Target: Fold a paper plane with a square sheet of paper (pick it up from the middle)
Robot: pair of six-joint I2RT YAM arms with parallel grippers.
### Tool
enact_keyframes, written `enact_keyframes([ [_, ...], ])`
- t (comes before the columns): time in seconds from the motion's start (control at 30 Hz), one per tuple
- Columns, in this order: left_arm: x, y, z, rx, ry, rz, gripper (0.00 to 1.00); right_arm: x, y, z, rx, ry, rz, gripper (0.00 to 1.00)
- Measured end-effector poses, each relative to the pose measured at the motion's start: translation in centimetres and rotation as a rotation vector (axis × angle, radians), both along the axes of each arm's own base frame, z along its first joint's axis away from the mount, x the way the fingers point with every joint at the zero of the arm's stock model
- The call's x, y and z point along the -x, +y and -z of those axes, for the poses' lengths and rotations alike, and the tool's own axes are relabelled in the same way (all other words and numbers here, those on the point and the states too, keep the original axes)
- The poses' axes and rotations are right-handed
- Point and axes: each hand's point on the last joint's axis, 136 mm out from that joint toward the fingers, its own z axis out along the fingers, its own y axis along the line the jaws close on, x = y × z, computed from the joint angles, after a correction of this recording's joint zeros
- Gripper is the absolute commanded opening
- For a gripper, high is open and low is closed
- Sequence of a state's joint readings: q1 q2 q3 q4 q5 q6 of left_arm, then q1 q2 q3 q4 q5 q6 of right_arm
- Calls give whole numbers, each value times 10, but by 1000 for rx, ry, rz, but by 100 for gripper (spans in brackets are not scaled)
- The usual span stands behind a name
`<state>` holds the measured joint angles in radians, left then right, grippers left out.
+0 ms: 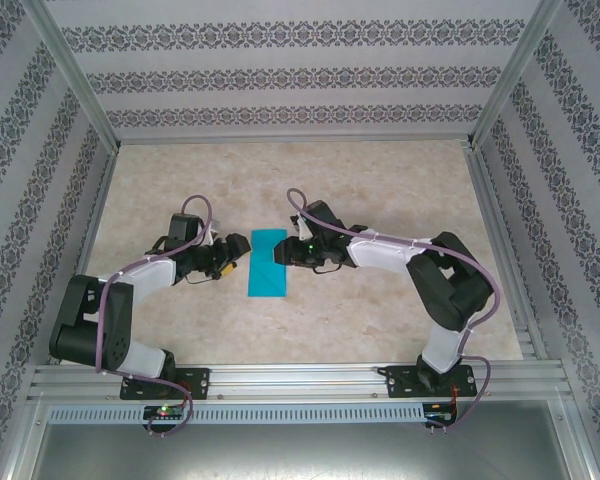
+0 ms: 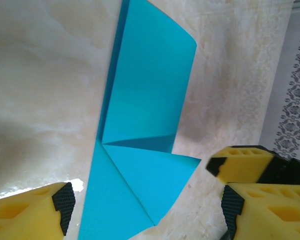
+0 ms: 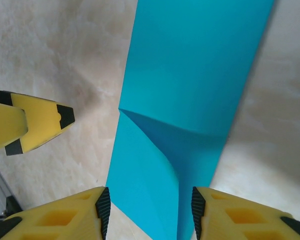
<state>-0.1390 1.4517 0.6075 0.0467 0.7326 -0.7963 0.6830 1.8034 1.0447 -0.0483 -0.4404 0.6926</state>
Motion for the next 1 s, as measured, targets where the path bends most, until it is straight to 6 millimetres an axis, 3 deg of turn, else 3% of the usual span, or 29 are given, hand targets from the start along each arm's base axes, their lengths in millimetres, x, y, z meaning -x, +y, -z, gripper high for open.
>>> enact_keyframes([
  [0.3,4,-10,2,66,37,15,80,5,9,18,-12,53,-54,34],
  [0.43,6,-15,6,91,59,31,78,4,11,19,-25,52,-59,20],
  [0.57,10,-21,13,114,92,48,62,-1,13,16,-42,36,-50,10],
  [0.67,13,-26,15,124,99,66,54,-5,11,15,-49,27,-39,8],
  [1.0,13,-34,22,133,98,94,54,-4,-4,31,-35,61,17,8],
])
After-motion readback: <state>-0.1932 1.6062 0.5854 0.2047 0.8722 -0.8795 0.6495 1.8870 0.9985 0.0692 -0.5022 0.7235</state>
